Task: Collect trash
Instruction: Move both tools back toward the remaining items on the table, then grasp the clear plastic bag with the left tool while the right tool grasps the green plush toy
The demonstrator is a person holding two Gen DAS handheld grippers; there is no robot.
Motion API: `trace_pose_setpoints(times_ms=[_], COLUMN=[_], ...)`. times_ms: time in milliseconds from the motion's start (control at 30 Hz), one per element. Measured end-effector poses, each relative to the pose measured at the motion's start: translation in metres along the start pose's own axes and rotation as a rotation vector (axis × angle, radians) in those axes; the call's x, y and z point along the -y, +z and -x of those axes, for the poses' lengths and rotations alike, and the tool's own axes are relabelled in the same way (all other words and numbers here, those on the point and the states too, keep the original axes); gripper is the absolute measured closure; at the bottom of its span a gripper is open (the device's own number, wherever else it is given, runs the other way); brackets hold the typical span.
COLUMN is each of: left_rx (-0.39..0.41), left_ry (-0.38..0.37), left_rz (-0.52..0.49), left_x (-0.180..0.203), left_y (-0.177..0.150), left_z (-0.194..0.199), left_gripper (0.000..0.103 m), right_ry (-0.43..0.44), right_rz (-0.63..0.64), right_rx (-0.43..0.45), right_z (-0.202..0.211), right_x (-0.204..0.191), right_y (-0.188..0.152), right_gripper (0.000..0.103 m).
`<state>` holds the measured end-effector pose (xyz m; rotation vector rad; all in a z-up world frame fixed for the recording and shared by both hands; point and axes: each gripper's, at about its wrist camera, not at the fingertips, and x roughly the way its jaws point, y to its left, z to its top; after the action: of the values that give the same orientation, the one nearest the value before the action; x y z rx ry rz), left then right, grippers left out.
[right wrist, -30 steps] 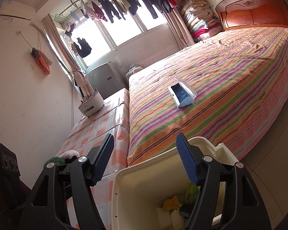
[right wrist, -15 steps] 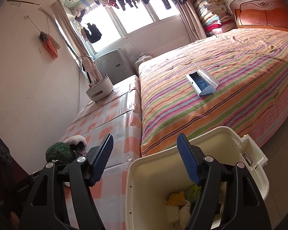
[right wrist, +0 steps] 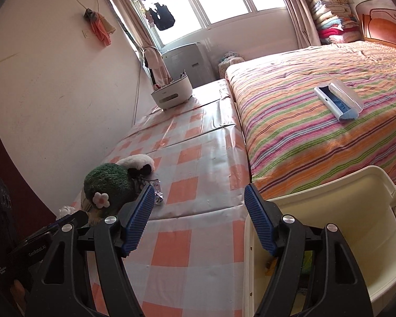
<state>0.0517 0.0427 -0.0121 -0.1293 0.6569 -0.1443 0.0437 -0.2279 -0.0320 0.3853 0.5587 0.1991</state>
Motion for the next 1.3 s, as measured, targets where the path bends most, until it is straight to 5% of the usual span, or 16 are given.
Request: trace_pose_setpoints(times_ms=[467,800,1300], left_rx=[0.017,-0.086,-0.188], left_ry=[0.167,0.144,0.094], left_rz=[0.164,0.308,0.344], left_x=[-0.112,-0.156,-0.163], left_y=[0.006,-0.005,-0.01], left_z=[0.026,0.01,-0.017], left_gripper=[0.021,0.021,0.021], right_ry=[0.103,0.165,0.156], right_rz=[0.117,0.168,0.381], right_rx=[-0.116,-0.15,-0.153], right_z=[-0.048,-0.083,-0.142], right_x=[-0.071,-0.112,-0.182], right_y=[-0.022,-0.021,-0.007], right_gripper=[0.033,0.033,0.024])
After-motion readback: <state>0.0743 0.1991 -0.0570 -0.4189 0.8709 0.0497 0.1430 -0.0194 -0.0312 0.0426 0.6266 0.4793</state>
